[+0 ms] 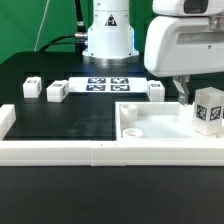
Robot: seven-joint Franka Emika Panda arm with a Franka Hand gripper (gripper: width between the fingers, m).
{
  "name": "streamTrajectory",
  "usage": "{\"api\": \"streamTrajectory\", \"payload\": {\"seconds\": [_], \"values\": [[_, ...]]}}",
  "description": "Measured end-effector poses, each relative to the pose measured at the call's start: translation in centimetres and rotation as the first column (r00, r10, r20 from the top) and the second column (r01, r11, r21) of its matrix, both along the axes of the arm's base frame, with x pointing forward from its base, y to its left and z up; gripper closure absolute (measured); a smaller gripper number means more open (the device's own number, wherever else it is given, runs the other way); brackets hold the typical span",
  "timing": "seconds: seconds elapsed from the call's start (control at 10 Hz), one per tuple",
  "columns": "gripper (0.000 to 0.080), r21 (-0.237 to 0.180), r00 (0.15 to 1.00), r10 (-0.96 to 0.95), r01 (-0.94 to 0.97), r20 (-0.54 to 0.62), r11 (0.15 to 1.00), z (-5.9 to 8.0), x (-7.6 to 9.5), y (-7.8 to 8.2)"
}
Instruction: Assemble one leg
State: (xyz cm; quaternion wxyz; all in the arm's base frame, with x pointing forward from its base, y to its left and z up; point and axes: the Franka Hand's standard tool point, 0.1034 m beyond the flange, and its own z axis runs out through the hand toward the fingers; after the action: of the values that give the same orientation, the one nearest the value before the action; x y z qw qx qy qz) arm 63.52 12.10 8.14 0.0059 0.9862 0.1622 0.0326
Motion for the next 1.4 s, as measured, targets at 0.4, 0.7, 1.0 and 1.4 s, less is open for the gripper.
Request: {"api": "streamTrajectory", "payload": {"seconds": [0.4, 0.7, 1.0, 1.4], "values": [[0.0508, 0.004, 0.999, -0.043, 0.043, 0.000, 0.999, 0.00, 0.00, 0.02], [0.0508, 0.032, 0.965, -0.261, 0.262, -0.006, 0.965, -0.05, 0.02, 0.02], [0.0508, 0.062, 0.810, -0.586, 0.587, -0.028, 0.807, -0.13, -0.03, 0.06], [0.0508, 0.076, 0.376, -0.924, 0.926, -0.073, 0.371, -0.22, -0.11, 0.12]]}}
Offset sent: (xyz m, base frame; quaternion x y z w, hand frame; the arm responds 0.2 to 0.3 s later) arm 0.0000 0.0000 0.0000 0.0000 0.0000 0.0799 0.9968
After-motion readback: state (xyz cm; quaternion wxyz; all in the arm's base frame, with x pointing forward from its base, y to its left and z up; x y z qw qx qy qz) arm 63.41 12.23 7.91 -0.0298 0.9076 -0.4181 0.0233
